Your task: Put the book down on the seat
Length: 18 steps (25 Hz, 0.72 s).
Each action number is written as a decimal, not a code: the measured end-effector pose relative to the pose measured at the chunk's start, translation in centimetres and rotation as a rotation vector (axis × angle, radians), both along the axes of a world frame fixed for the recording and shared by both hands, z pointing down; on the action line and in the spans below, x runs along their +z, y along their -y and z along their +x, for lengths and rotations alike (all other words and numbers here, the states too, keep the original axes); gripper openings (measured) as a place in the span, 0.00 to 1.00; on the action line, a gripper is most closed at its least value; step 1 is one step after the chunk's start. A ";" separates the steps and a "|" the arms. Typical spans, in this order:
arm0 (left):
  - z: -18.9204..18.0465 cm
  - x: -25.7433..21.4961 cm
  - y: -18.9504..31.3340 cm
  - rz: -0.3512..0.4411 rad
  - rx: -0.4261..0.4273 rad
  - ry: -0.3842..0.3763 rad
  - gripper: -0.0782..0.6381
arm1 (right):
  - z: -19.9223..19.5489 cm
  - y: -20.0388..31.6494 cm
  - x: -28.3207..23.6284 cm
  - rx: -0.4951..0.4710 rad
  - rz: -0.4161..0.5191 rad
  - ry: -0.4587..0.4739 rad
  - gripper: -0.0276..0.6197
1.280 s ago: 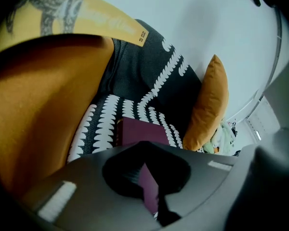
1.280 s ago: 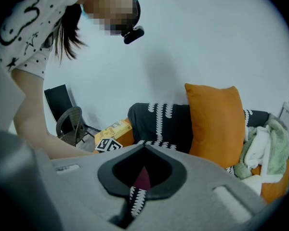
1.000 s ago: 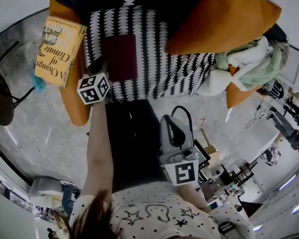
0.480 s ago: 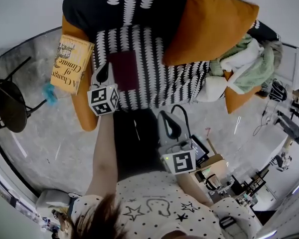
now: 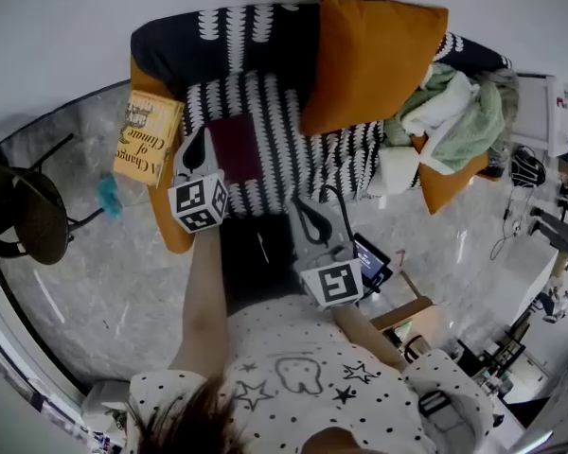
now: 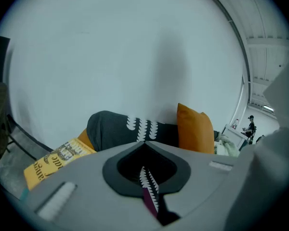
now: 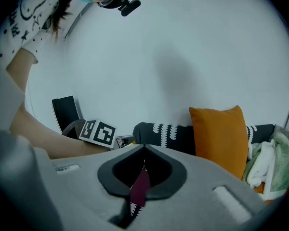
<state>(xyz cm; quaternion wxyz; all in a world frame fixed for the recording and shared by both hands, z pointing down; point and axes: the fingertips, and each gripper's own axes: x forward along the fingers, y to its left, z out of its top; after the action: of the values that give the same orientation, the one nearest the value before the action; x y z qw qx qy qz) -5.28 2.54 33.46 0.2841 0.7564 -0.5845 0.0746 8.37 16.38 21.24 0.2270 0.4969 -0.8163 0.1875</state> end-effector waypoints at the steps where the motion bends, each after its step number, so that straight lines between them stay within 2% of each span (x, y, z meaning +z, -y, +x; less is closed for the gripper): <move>1: -0.1 -0.8 0.0 0.010 -0.003 0.001 0.11 | -0.2 0.1 -0.1 -0.006 -0.002 -0.001 0.05; 4: -0.3 -3.4 0.2 0.045 -0.005 0.007 0.11 | -1.0 0.8 -1.0 -0.022 0.012 0.009 0.05; 12: -0.5 -8.7 -1.1 0.111 -0.019 0.014 0.11 | -1.5 1.0 -3.6 -0.050 0.130 0.038 0.05; 18: -0.5 -13.2 -2.2 0.181 -0.015 0.013 0.11 | -1.5 0.6 -4.4 -0.051 0.132 0.038 0.05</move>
<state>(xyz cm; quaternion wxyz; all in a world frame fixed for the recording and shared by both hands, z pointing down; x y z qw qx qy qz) -5.75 4.78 20.26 0.2110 0.7742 -0.5962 0.0244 6.83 15.77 16.79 0.1829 0.4861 -0.8435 0.1370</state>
